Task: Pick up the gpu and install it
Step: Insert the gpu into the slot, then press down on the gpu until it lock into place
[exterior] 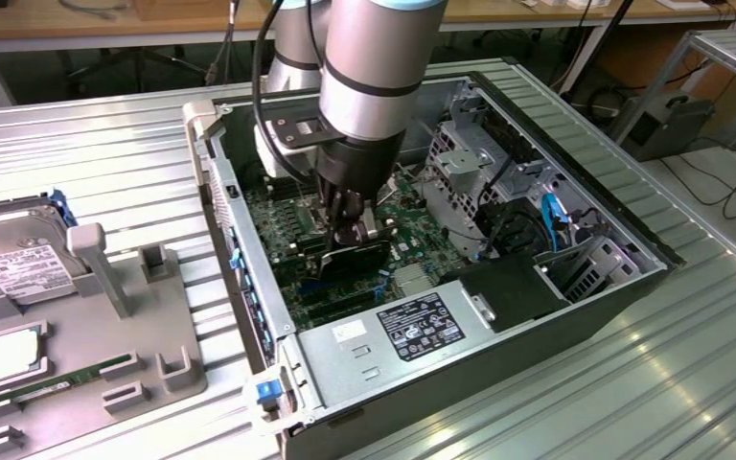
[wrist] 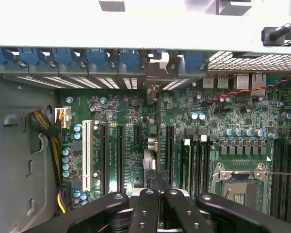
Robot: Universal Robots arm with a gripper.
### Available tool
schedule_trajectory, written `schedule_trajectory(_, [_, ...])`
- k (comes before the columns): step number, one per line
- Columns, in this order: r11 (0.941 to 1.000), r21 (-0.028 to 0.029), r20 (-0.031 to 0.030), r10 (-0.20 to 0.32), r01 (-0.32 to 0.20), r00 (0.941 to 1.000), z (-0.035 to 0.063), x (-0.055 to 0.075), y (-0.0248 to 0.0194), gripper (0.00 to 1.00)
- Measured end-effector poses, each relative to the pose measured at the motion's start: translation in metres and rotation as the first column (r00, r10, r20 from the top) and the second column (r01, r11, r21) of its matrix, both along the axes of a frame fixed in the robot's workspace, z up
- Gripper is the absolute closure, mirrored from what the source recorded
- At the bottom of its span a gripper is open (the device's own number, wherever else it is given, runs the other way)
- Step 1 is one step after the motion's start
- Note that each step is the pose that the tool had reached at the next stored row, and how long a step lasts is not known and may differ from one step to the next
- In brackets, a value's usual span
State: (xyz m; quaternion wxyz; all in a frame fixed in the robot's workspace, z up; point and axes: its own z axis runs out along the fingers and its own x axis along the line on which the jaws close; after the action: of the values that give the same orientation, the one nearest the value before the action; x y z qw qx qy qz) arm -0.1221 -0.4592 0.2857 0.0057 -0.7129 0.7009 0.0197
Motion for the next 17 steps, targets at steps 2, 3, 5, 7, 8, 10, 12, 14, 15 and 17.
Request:
schedule_trajectory(2, [1.0000,0.0001,0.0000,0.000,0.000,1.0000,0.0000,0.0000,0.0000,0.89])
schedule_trajectory(3, [1.0000,0.0000,0.0000,0.000,0.000,1.0000,0.0000,0.0000,0.0000,0.89])
schedule_trajectory(5, [1.0000,0.0000,0.0000,0.000,0.000,1.0000,0.0000,0.0000,0.0000,0.89])
schedule_trajectory(7, [1.0000,0.0000,0.0000,0.000,0.000,1.0000,0.0000,0.0000,0.0000,0.89])
schedule_trajectory(8, [1.0000,0.0000,0.0000,0.000,0.000,1.0000,0.0000,0.0000,0.0000,0.89])
schedule_trajectory(10, [1.0000,0.0000,0.0000,0.000,0.000,1.0000,0.0000,0.0000,0.0000,0.89])
schedule_trajectory(12, [1.0000,-0.0001,-0.0001,0.000,0.000,1.0000,-0.0001,0.0000,0.0000,0.89])
schedule_trajectory(14, [1.0000,0.0002,0.0001,0.000,0.000,1.0000,-0.0022,-0.0003,0.0002,0.89])
schedule_trajectory(15, [1.0000,0.0000,0.0000,0.000,0.000,1.0000,-0.0037,-0.0007,0.0004,0.89])
schedule_trajectory(17, [1.0000,0.0001,0.0001,0.000,0.000,1.0000,-0.0072,-0.0013,0.0015,0.89])
